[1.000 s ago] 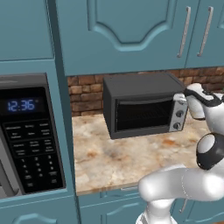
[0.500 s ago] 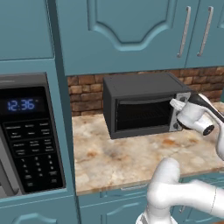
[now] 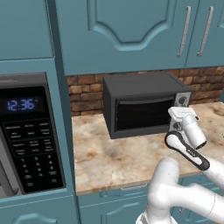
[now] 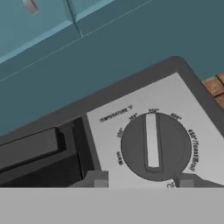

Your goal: Pull the toaster oven rack outwards. Pick up the baguette from the plate and place it on the toaster oven rack. Close the toaster oven door fully and set the temperature to the lowest setting.

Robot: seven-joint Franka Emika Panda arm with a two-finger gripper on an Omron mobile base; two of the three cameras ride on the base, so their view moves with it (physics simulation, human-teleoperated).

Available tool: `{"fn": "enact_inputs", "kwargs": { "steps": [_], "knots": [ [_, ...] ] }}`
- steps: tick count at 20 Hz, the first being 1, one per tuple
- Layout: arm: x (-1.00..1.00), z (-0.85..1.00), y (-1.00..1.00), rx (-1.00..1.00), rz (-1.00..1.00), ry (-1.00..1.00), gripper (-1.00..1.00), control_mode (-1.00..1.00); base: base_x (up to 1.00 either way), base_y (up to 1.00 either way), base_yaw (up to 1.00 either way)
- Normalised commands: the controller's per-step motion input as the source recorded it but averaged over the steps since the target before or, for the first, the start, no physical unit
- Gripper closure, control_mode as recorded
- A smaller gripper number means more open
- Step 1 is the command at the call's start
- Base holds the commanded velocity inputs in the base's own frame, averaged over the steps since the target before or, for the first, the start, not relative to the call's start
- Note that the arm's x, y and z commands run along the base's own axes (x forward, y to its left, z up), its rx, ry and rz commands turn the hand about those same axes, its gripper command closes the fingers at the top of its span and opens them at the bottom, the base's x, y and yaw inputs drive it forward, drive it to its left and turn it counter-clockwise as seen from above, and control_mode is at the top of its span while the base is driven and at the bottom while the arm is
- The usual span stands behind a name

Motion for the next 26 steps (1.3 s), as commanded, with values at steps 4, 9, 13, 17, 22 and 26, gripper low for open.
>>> {"fn": "enact_inputs", "kwargs": {
  "steps": [4, 9, 13, 17, 22, 26],
  "knots": [
    [0.37, -0.45, 0.0, -0.76, 0.36, -0.83, 1.0, -1.0, 0.0, 0.0, 0.0],
    [0.45, -0.44, 0.0, -0.76, 0.35, -0.79, 1.0, -1.0, 0.0, 0.0, 0.0],
    [0.57, -0.46, 0.0, -0.77, 0.33, -0.72, 1.0, -1.0, 0.0, 0.0, 0.0],
    [0.62, -0.45, 0.0, -0.76, 0.32, -0.69, 1.0, -1.0, 0.0, 0.0, 0.0],
    [0.74, -0.33, -0.01, -0.77, 0.3, -0.62, 1.0, -1.0, 0.0, 0.0, 0.0],
    [0.83, -0.12, -0.09, -0.77, 0.25, -0.55, 1.0, -1.0, 0.0, 0.0, 0.0]
  ]
}}
